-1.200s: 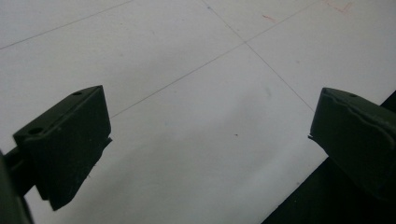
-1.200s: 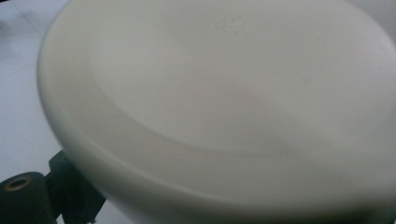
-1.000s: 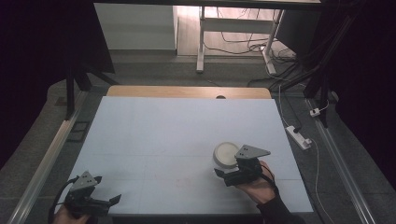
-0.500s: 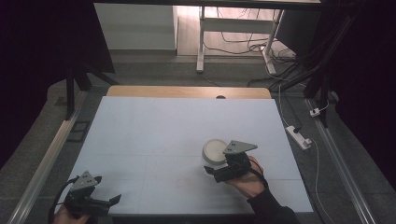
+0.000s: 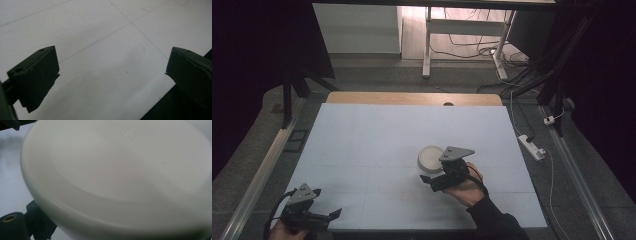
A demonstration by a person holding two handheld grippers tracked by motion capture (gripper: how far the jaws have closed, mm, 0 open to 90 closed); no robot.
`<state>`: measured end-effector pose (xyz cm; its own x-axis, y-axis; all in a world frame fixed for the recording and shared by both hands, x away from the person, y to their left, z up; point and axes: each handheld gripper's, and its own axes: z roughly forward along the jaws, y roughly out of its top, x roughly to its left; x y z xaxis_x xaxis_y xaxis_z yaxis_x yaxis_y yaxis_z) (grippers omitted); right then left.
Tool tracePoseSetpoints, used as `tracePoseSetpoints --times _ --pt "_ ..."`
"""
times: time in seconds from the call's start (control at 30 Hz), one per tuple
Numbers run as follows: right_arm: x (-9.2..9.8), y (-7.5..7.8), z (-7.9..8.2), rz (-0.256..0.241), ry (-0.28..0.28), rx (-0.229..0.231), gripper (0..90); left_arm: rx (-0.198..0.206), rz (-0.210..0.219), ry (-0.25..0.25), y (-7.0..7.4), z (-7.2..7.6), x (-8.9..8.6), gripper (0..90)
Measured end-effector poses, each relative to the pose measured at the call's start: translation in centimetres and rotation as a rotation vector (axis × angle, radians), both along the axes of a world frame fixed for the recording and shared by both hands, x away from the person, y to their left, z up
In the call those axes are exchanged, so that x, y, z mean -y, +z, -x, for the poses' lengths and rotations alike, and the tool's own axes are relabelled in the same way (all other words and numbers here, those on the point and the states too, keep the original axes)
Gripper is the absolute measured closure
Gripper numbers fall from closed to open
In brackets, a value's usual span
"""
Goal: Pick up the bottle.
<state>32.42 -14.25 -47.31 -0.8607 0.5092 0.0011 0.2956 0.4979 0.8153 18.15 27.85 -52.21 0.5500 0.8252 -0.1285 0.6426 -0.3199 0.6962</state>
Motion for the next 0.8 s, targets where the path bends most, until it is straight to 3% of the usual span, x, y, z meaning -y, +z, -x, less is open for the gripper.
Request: tracePoseSetpoints --times 0.43,0.8 --pt "-3.1 -0.3 -0.7 0.017 0.048 0.003 6.7 0.003 -0.003 -0.002 0.0 0.0 0.0 0.0" --pt "-4.5 -0.5 -0.7 0.025 0.07 0.012 6.7 0.002 -0.007 -0.003 0.0 0.0 0.1 0.0"
